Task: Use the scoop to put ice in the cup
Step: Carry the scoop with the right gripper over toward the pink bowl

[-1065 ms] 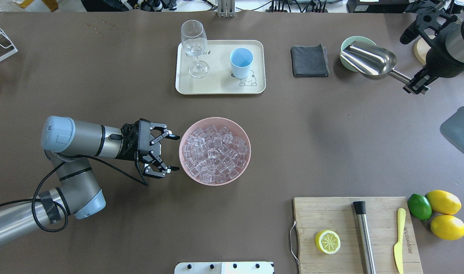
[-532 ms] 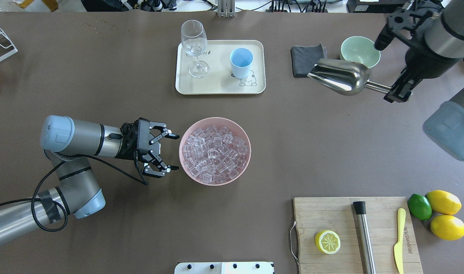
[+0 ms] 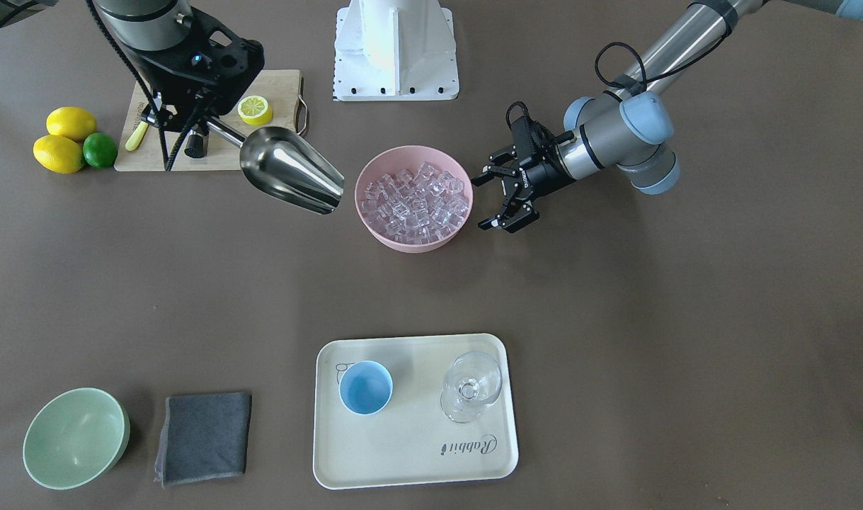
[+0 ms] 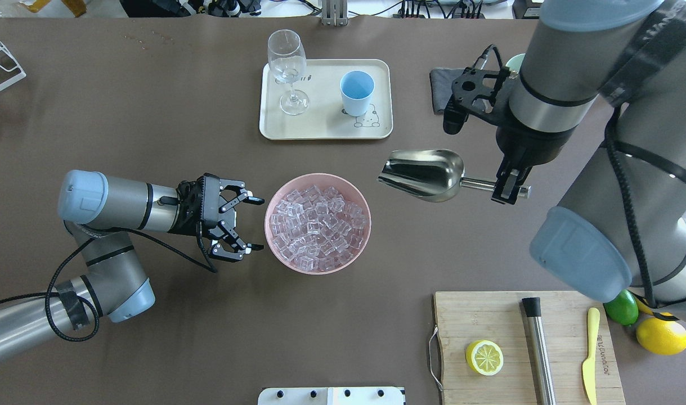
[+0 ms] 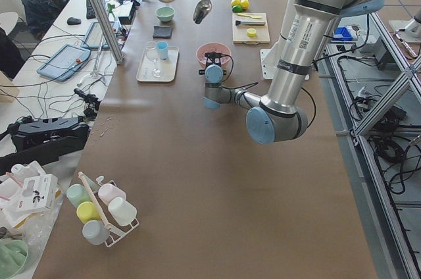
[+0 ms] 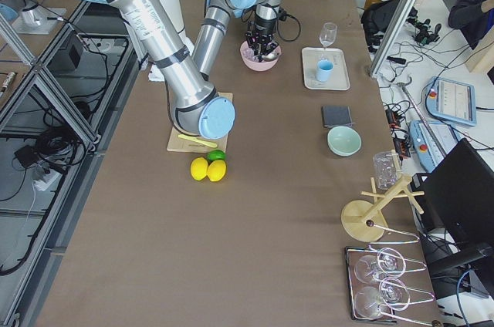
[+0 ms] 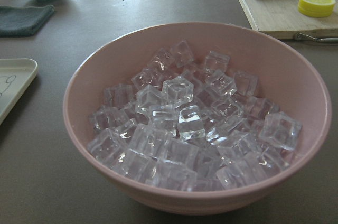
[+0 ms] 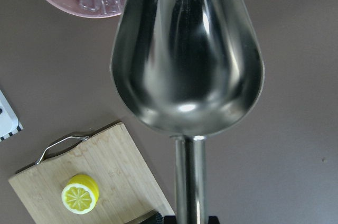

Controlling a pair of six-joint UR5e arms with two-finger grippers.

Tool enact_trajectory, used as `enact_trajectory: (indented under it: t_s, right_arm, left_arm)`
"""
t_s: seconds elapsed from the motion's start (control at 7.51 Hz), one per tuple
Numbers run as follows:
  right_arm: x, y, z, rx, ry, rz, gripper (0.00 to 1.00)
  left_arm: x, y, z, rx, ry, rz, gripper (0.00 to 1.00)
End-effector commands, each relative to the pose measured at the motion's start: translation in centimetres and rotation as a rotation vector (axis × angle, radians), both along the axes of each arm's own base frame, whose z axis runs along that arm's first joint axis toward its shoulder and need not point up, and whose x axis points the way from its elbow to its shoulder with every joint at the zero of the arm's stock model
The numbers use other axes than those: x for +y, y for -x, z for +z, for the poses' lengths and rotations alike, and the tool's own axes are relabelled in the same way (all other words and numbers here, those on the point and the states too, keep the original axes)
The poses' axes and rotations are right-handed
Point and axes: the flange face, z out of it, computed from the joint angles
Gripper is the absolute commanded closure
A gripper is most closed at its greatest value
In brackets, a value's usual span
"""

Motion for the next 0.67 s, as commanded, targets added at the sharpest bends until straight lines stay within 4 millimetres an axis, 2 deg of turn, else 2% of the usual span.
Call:
enact_trajectory:
  t_s: [0.0,0.13,0.27,0.53]
  right_arm:
    - [3.0,4.0,-2.3,0.073,0.008,-0.081,1.00]
    - [2.6,5.4,-3.1,0.106,0.032,-0.095,1.00]
    - [3.1,5.8,-4.7,0.153,0.069,-0.109,1.00]
    - [3.9,5.5,-6.0,0.217,0.122,-0.126,1.00]
  left_arm:
    - [0.1,0.2,0.2,0.006,-0.002,-0.001,0.02]
    - [0.0,0.3,0.2,0.007,-0.003,-0.003,0.02]
    - [0.0,0.3,0.2,0.008,-0.004,-0.003,0.02]
    - [-0.1,0.4,0.2,0.010,-0.005,-0.004,0.02]
